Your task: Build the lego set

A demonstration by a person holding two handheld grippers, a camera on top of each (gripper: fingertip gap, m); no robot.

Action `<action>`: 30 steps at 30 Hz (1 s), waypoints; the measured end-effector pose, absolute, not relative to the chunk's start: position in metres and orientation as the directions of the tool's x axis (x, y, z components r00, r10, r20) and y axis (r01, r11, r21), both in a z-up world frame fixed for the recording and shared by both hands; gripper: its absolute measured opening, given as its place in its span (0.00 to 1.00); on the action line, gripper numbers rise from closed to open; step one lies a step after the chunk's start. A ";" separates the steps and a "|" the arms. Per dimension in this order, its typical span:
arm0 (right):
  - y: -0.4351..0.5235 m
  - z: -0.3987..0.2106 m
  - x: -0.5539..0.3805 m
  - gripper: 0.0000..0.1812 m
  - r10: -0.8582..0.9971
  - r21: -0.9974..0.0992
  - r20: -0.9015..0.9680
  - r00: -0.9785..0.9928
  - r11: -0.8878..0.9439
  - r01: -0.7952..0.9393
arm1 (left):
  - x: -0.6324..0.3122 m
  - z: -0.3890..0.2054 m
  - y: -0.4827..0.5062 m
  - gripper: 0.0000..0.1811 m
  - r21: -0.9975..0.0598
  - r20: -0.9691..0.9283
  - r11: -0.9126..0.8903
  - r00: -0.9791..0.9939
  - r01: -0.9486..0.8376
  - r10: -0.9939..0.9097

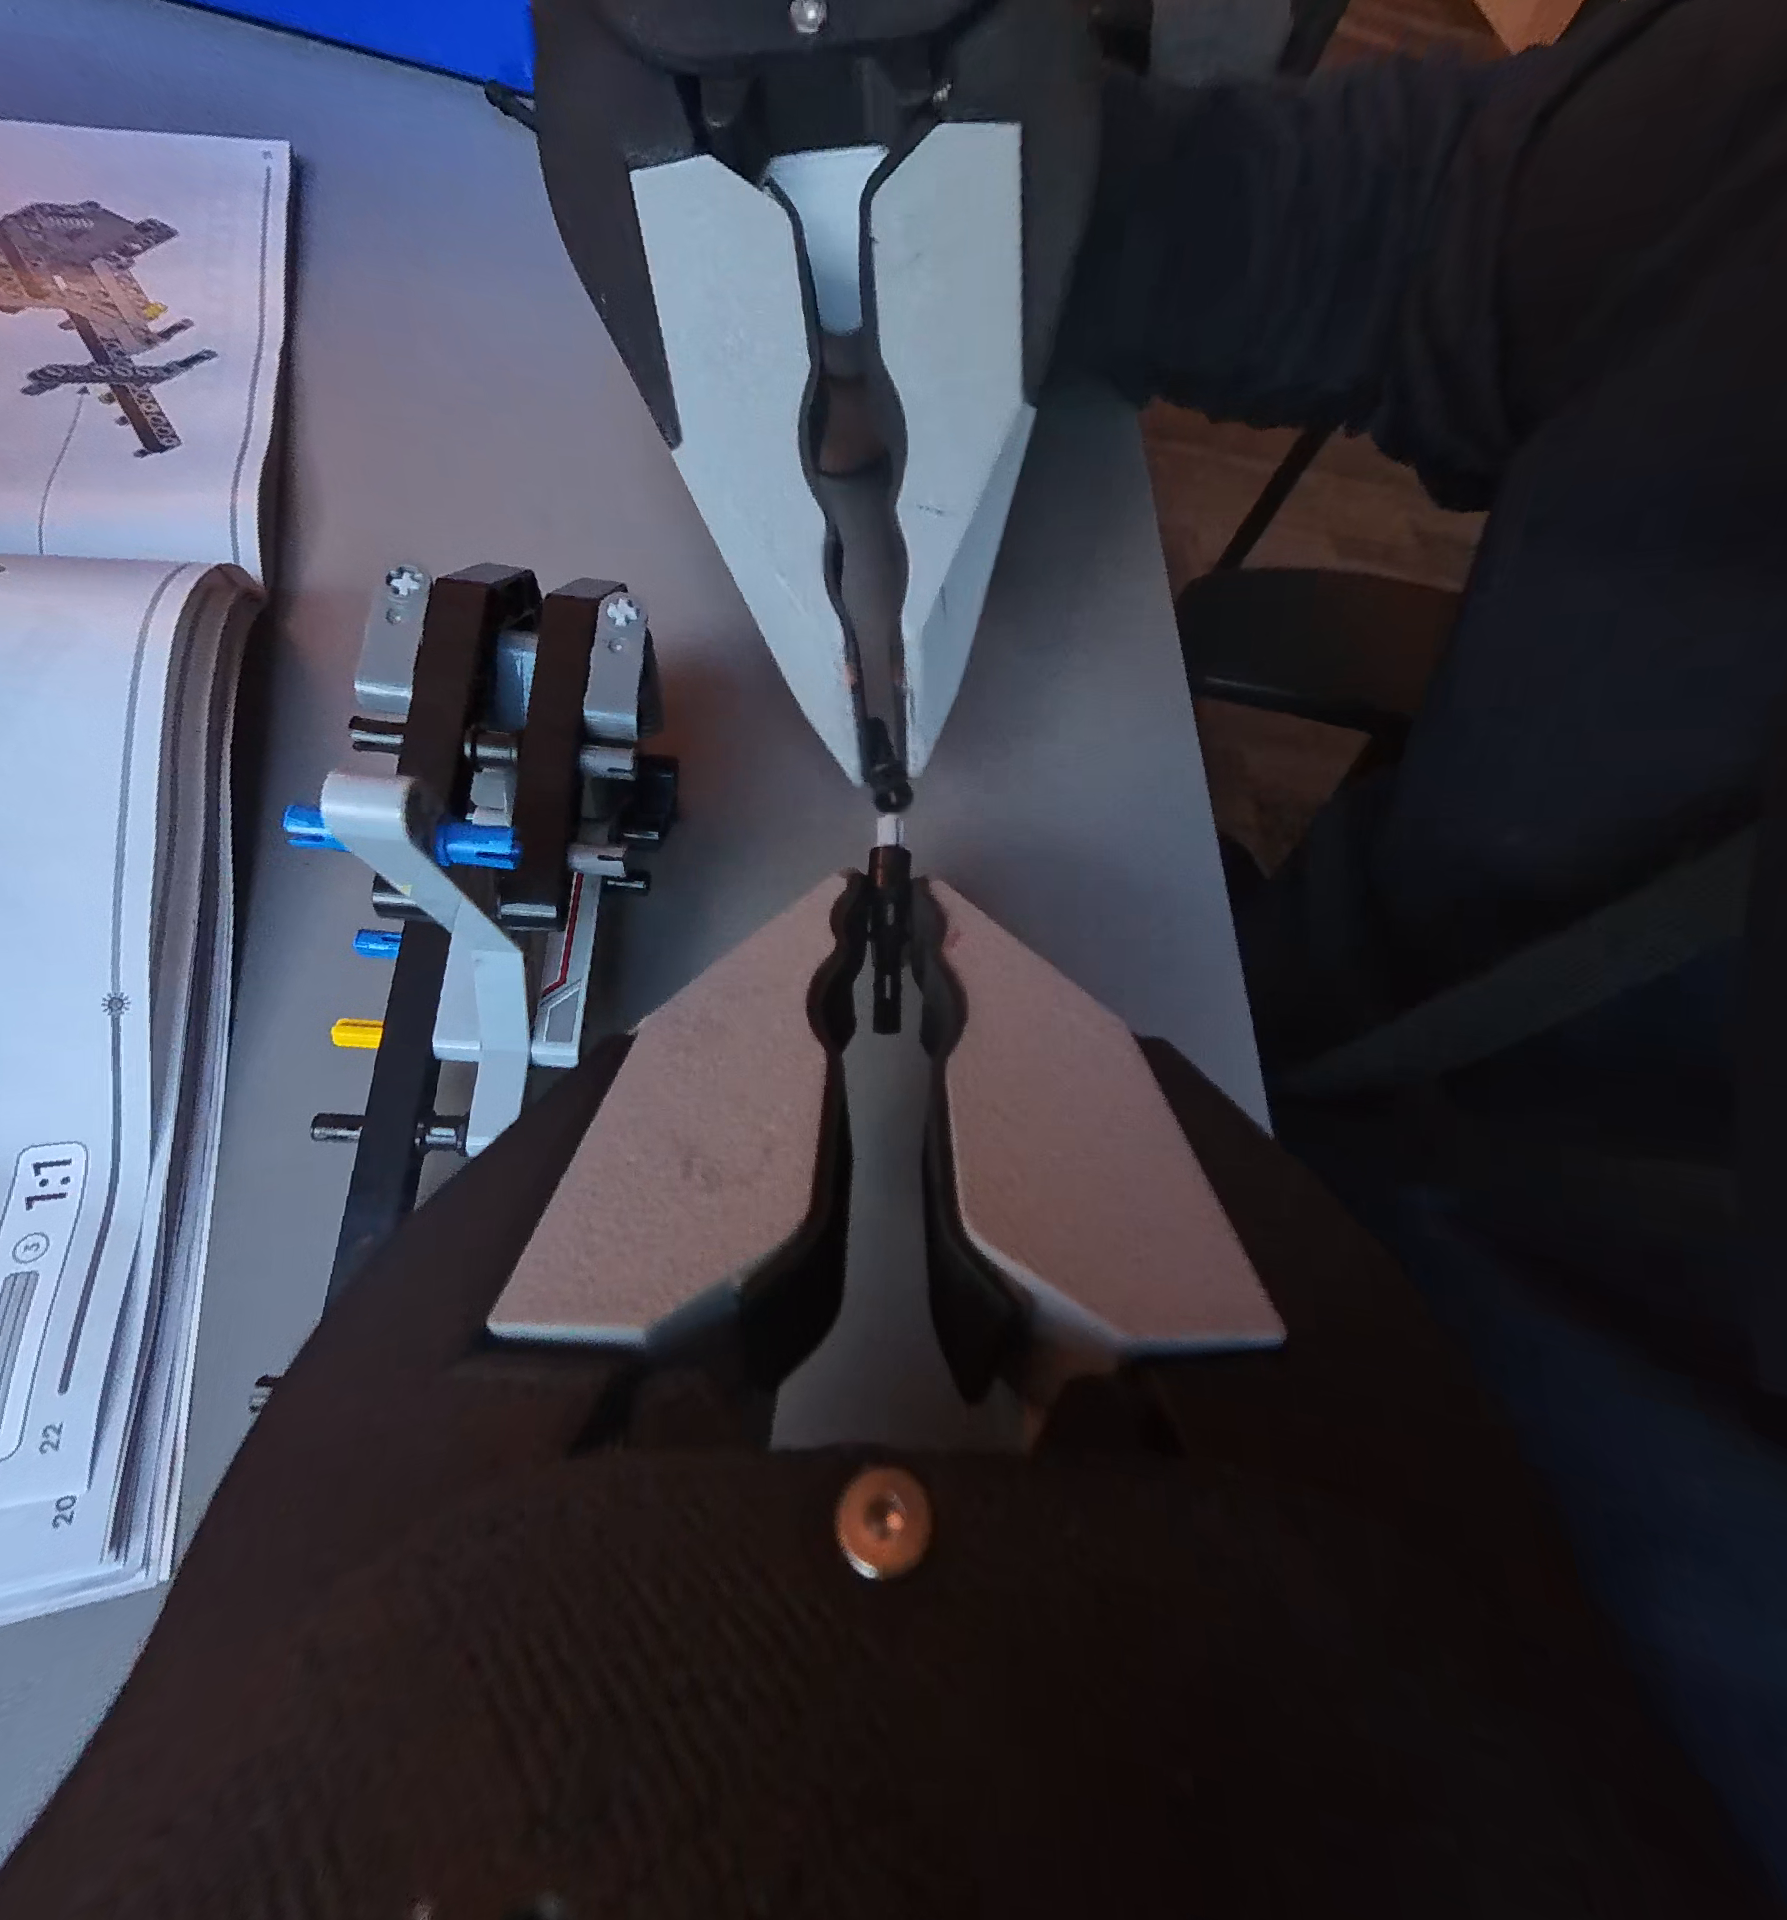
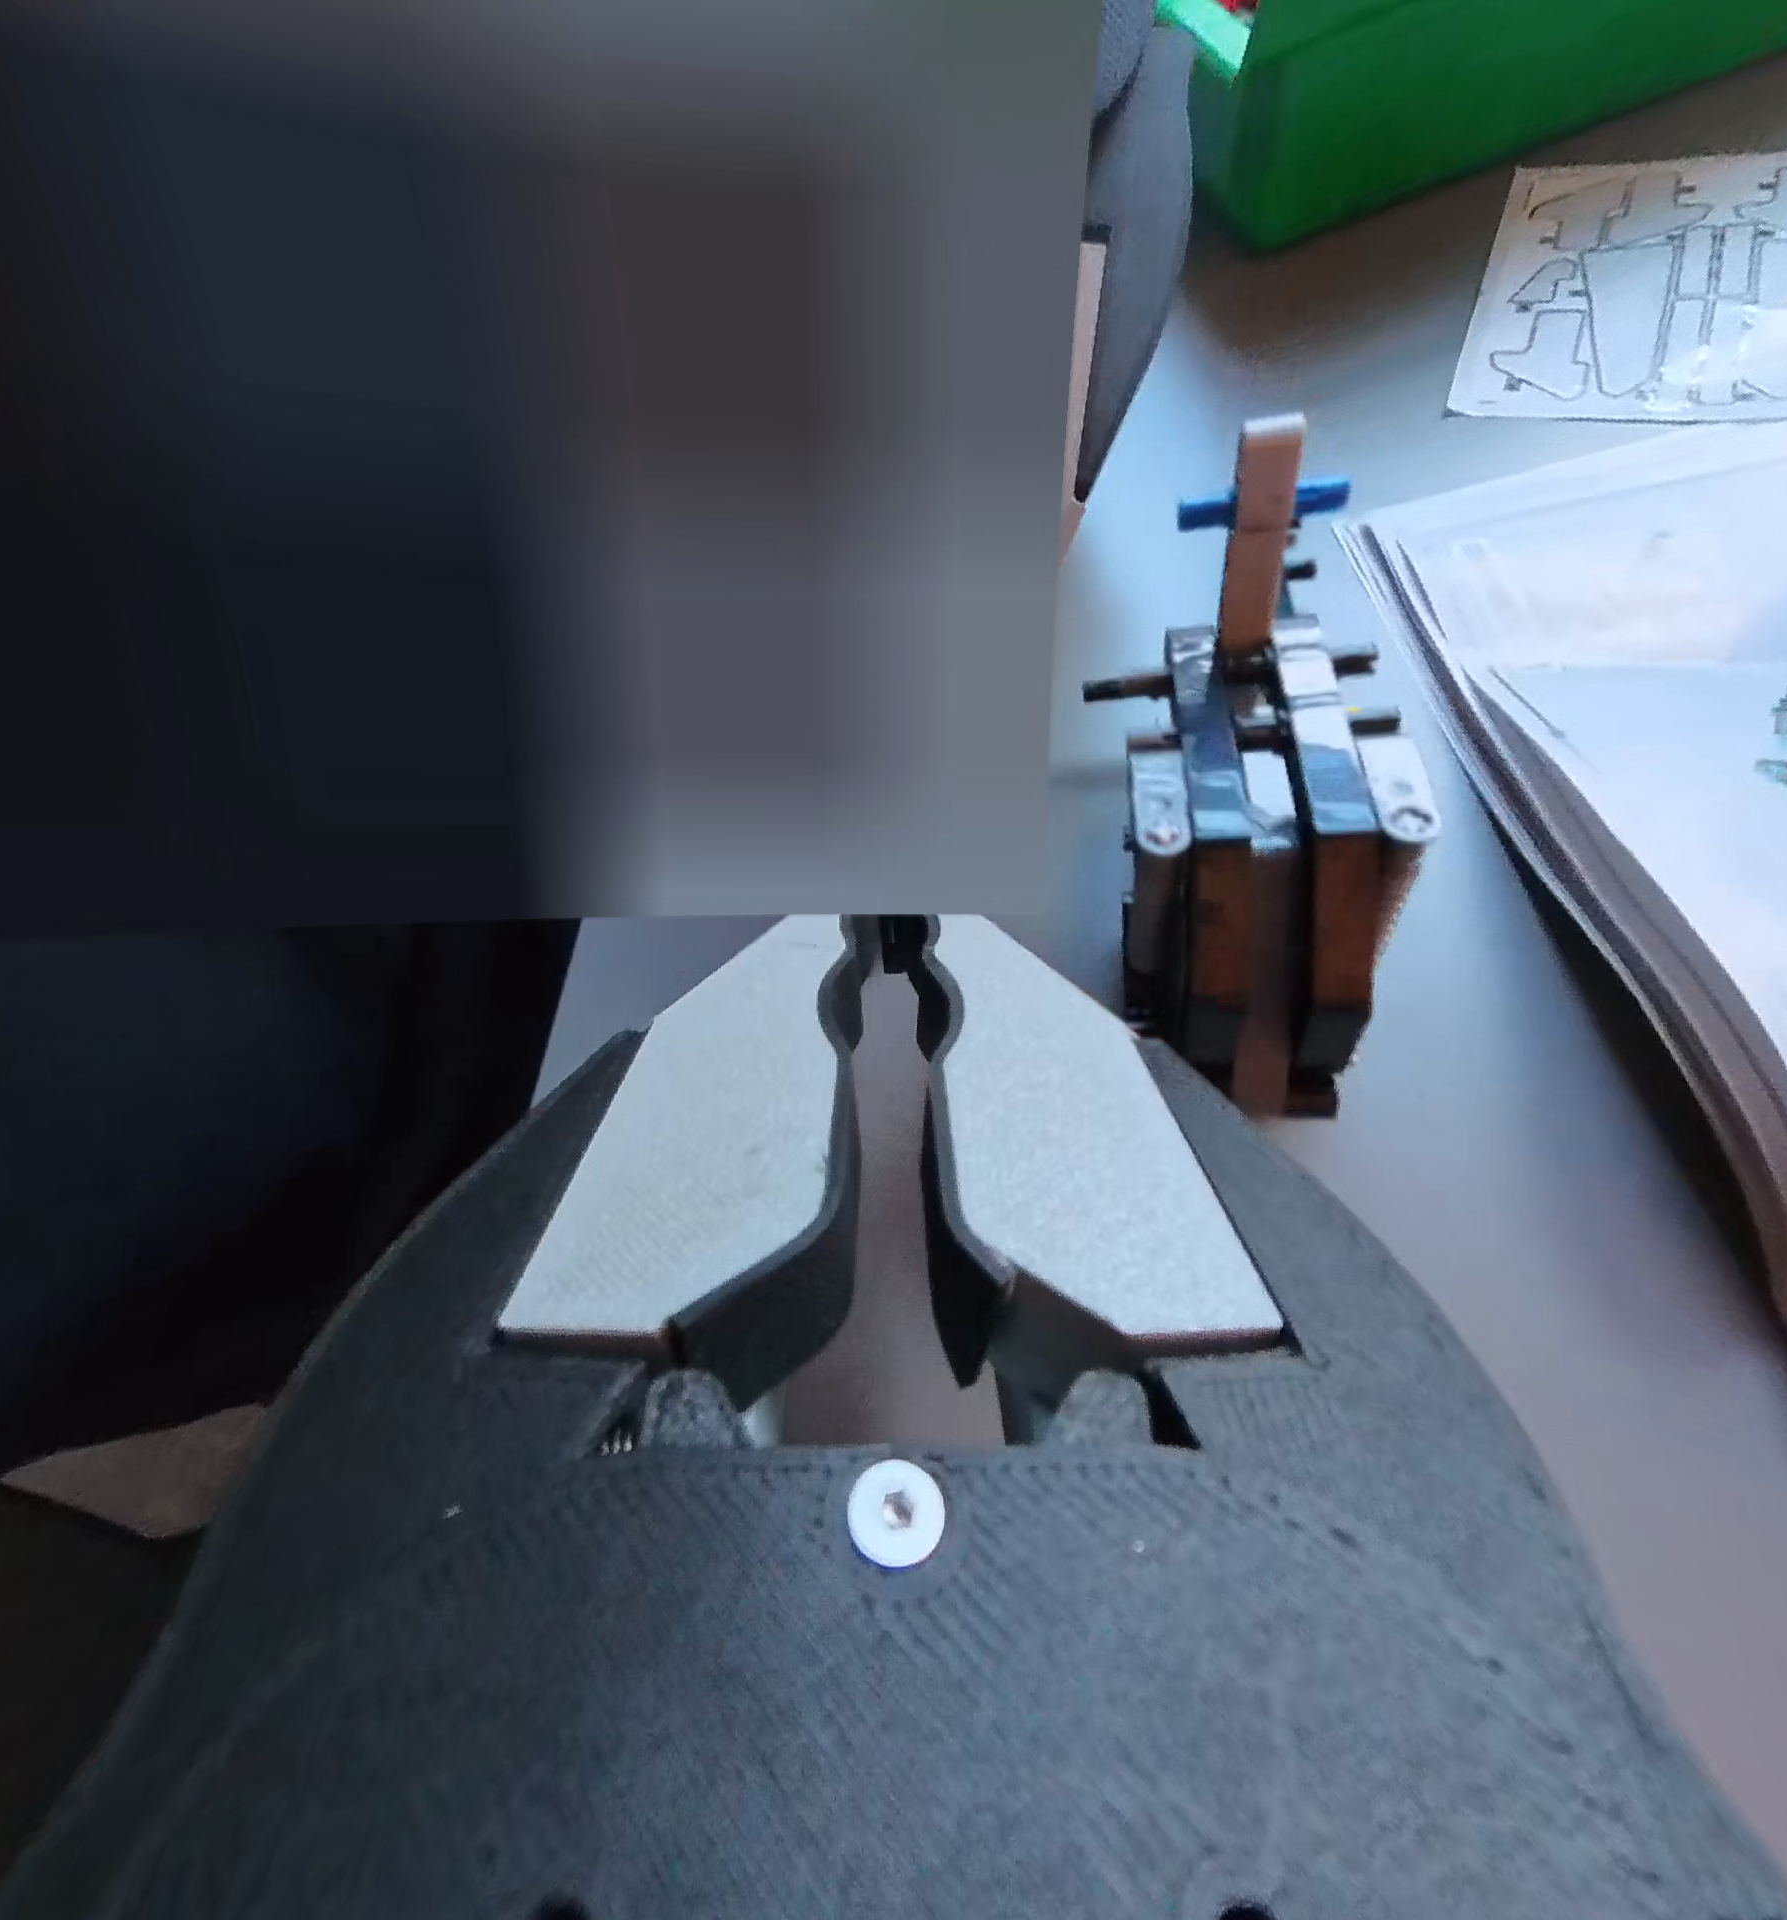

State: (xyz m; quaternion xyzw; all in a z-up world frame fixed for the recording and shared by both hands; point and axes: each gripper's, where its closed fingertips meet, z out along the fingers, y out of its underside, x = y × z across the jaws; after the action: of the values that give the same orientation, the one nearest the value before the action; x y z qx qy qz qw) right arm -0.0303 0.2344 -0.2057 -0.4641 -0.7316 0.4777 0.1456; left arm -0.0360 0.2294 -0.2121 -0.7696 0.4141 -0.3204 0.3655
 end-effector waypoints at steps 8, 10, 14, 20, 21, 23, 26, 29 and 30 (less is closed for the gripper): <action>0.231 -0.205 -0.035 0.01 0.801 -0.833 -0.283 -0.527 0.067 0.550 | -0.036 -0.212 0.228 0.04 -0.822 0.214 -0.407 0.446 -0.399 -0.869; 0.232 -0.205 -0.035 0.01 0.803 -0.833 -0.288 -0.521 0.058 0.550 | -0.035 -0.212 0.227 0.04 -0.821 0.211 -0.405 0.446 -0.401 -0.870; 0.231 -0.204 -0.035 0.01 0.802 -0.835 -0.286 -0.524 0.059 0.547 | -0.036 -0.213 0.228 0.04 -0.820 0.218 -0.411 0.448 -0.397 -0.867; 0.231 -0.204 -0.036 0.01 0.803 -0.833 -0.288 -0.521 0.058 0.550 | -0.035 -0.213 0.228 0.04 -0.820 0.218 -0.413 0.449 -0.397 -0.866; 0.231 -0.204 -0.037 0.01 0.805 -0.833 -0.286 -0.520 0.059 0.550 | -0.035 -0.213 0.228 0.04 -0.820 0.218 -0.413 0.450 -0.397 -0.866; 0.231 -0.204 -0.037 0.01 0.811 -0.833 -0.279 -0.515 0.063 0.550 | -0.036 -0.213 0.228 0.04 -0.819 0.222 -0.417 0.452 -0.395 -0.864; 0.231 -0.204 -0.038 0.01 0.826 -0.828 -0.257 -0.502 0.080 0.555 | -0.036 -0.213 0.228 0.04 -0.817 0.234 -0.426 0.452 -0.388 -0.861; 0.231 -0.204 -0.040 0.01 0.853 -0.818 -0.205 -0.480 0.120 0.562 | -0.037 -0.213 0.229 0.04 -0.815 0.241 -0.433 0.454 -0.385 -0.858; 0.231 -0.204 -0.041 0.01 0.861 -0.814 -0.184 -0.473 0.136 0.564 | -0.037 -0.213 0.229 0.04 -0.815 0.244 -0.436 0.455 -0.383 -0.856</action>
State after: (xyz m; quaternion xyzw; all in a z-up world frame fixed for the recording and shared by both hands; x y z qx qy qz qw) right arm -0.0410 0.2311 -0.2042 -0.4851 -0.7347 0.4437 0.1675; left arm -0.0372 0.2291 -0.2129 -0.7772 0.3986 -0.3372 0.3512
